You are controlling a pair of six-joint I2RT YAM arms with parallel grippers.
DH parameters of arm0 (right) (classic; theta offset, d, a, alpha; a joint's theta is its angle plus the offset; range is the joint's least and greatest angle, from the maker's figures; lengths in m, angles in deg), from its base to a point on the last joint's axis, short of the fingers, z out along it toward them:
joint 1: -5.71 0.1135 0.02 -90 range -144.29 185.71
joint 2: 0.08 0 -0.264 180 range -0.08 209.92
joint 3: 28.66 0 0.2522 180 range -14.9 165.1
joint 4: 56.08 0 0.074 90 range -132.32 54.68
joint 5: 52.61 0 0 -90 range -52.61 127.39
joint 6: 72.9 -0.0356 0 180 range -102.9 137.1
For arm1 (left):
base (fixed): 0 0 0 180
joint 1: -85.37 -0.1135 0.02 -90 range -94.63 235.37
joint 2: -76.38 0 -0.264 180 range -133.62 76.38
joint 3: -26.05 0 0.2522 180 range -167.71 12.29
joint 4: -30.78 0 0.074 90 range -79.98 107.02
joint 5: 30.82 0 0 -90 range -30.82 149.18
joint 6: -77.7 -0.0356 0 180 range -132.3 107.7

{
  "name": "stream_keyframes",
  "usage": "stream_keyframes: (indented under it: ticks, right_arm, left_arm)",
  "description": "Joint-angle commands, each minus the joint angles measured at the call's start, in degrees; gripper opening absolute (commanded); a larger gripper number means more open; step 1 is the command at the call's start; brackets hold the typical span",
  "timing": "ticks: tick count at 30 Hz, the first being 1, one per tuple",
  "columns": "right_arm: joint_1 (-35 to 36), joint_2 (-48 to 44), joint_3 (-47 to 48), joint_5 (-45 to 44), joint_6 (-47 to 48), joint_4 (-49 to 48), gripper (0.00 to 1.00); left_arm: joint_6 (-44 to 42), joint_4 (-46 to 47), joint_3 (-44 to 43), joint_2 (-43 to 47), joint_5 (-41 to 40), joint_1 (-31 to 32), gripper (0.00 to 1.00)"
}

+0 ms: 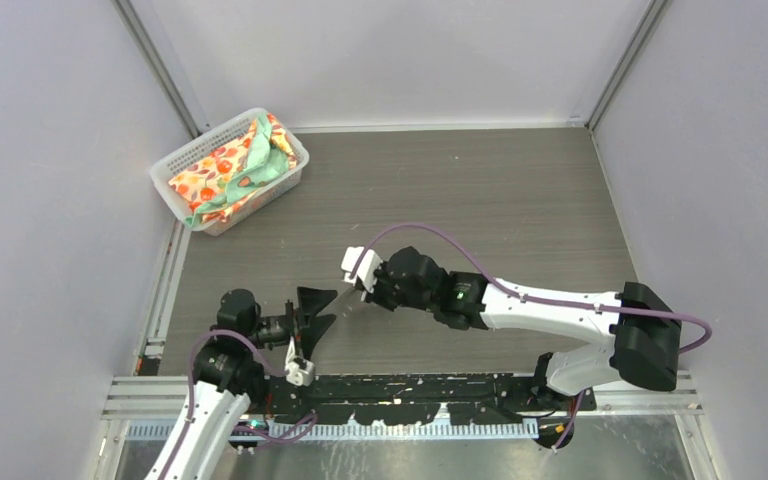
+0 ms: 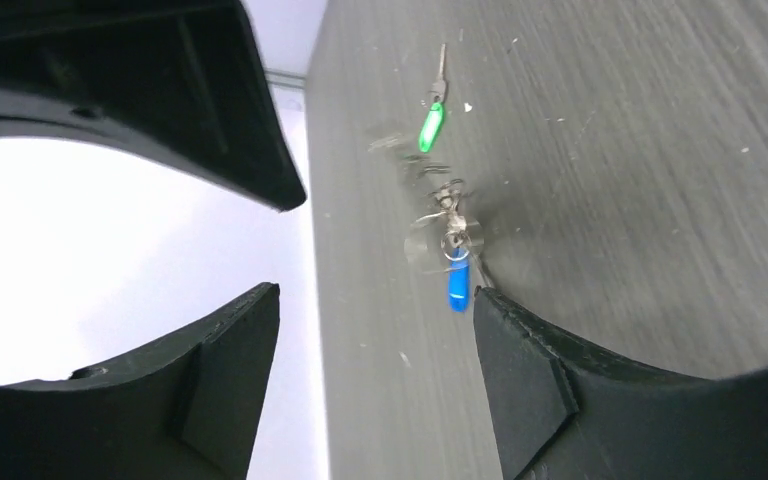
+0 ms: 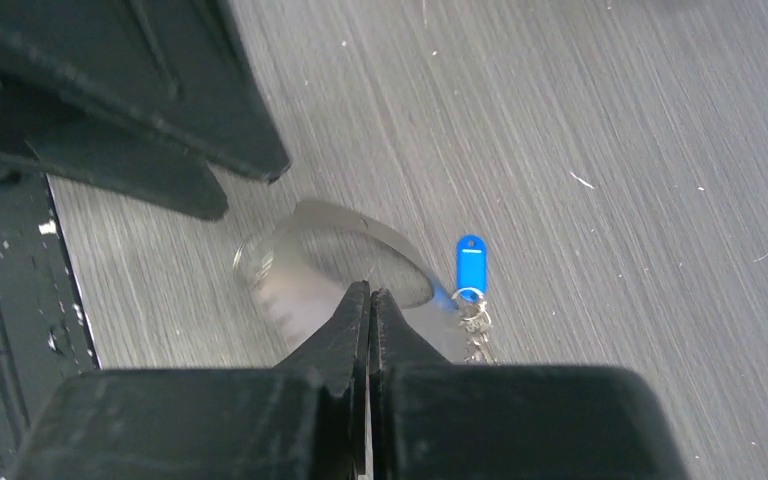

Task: Put the keys on the keyring

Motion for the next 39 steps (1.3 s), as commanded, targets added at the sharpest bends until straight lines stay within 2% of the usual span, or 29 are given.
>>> stream_keyframes:
  ticks: [1, 6, 9, 10, 12, 13, 15, 17, 19, 21, 27, 33, 39]
  right_arm:
    - [-1.8, -1.25, 3.84, 3.1, -6.08, -1.48, 0.01]
    - [-3.19, 0.37, 5.56, 5.64, -8.05, 0.28, 0.01]
    - [-3.69, 0.73, 4.9, 6.03, -7.09, 1.93, 0.01]
    - [-4.0, 0.49, 4.01, 6.3, -6.94, 2.26, 0.06]
    - [-4.82, -0.05, 2.11, 7.17, -7.14, 3.27, 0.25]
    - [-5.22, -0.3, 0.99, 8.26, -7.11, 3.98, 0.3]
    - [-5.46, -1.31, -2.5, 10.01, -4.71, 4.85, 0.37]
    - [-5.17, -2.46, -6.59, 12.82, -1.06, 4.99, 0.52]
    - [-4.7, -2.49, -9.11, 13.07, 1.86, 5.63, 0.63]
    - [-4.71, -1.13, -9.66, 13.93, 3.82, 6.57, 0.71]
    - [-4.8, 6.34, -6.42, 14.91, 9.52, 7.29, 0.76]
    - [-4.8, 11.31, -4.87, 11.31, 12.46, 2.95, 0.67]
    - [-4.8, 12.82, -2.84, 10.79, 12.68, 2.27, 0.59]
  left_arm:
    - [-2.68, 15.56, 2.83, 2.93, 2.66, 0.04, 0.72]
    - [-12.15, 16.0, 4.0, -3.33, 6.15, 0.13, 0.7]
    - [-14.72, 11.79, 2.31, -7.37, 6.38, 0.22, 0.7]
    - [-12.4, 8.37, 0.16, -8.3, 6.28, 0.22, 0.7]
    - [-7.48, -0.93, -5.1, -10.89, 6.84, 0.22, 0.68]
    - [-6.06, -5.26, -7.49, -12.84, 7.06, 0.22, 0.66]
    - [-8.61, -14.02, -11.37, -16.5, 6.74, 0.22, 0.62]
    - [-15.26, -21.57, -13.55, -19.17, 5.48, 0.09, 0.58]
    - [-17.66, -23.47, -13.86, -20.18, 5.46, -0.04, 0.56]
    - [-16.67, -21.43, -12.98, -19.51, 5.92, -0.04, 0.56]
    - [-14.42, -18.59, -10.24, -13.51, 5.55, -0.04, 0.56]
    - [-9.13, -17.67, -9.81, -10.1, 2.51, -0.04, 0.54]
    - [-8.49, -19.96, -8.93, -7.76, 2.53, -0.04, 0.54]
